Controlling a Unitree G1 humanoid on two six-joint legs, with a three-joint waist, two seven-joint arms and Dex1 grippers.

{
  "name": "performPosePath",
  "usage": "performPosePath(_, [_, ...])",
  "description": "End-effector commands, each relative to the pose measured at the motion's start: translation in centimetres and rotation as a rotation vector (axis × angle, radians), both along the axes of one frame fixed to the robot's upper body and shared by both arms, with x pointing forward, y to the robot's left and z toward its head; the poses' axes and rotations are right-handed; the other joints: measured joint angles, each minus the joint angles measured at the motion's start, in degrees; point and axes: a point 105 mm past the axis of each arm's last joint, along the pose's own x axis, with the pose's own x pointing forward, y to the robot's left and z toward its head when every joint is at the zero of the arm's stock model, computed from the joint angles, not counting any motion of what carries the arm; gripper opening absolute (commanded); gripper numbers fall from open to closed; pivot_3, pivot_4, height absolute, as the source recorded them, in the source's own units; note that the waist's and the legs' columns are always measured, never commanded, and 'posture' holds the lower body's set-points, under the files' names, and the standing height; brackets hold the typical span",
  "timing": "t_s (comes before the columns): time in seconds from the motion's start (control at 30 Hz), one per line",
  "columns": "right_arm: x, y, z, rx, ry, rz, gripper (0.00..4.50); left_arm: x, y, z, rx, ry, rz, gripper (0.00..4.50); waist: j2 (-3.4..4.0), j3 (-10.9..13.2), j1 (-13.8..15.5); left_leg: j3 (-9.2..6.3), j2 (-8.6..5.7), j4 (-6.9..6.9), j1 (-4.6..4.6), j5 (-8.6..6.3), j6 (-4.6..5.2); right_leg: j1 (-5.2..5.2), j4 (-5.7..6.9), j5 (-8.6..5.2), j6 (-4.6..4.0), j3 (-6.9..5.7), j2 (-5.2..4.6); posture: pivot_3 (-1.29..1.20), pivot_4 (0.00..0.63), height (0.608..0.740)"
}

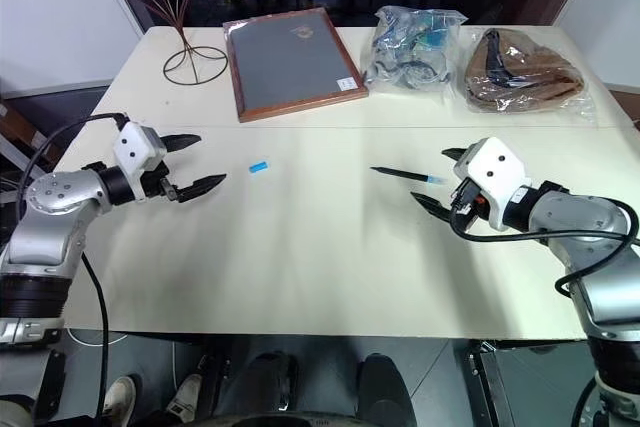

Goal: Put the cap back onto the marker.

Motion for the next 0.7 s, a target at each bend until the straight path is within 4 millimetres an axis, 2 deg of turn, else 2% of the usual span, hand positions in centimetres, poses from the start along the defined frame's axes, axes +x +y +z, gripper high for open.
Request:
performPosePath(0.03, [-0.2,0.6,1.2,-0.018,-0.047,0.03,4.46,-0.2,0.0,0.8,-0.002,-0.041,-0.008,4.5,0.0,0.0,0.03,0.0,0.0,0.0,0.0,0.0,0.0,0.0,0.0,0.0,0.0,0.0,0.0,0.0,0.15,0.74])
performPosePath(0.13, [-0.2,0.6,1.1,-0.018,-0.041,0.034,4.46,-0.1,-0.2,1.0,-0.034,-0.038,-0.003,4.5,0.0,0.0,0.09,0.0,0.0,0.02,-0.01,0.0,0.0,0.0,0.0,0.0,0.0,0.0,0.0,0.0,0.15,0.74])
performPosePath(0.53, [-0.1,0.9,1.0,-0.012,-0.037,0.043,4.46,0.3,0.0,-0.2,-0.039,0.014,0.008,4.5,0.0,0.0,0.01,0.0,0.0,0.03,-0.02,0.0,0.0,0.0,0.02,0.0,0.0,-0.02,0.0,0.0,0.15,0.74])
performPosePath(0.7, [-0.2,1.1,0.9,-0.011,-0.037,0.045,4.46,1.0,-0.2,-0.9,-0.062,0.048,0.011,4.5,0.0,0.0,0.08,-0.01,-0.01,0.07,-0.03,0.0,0.0,0.0,0.04,0.0,0.0,-0.05,0.0,0.0,0.15,0.74])
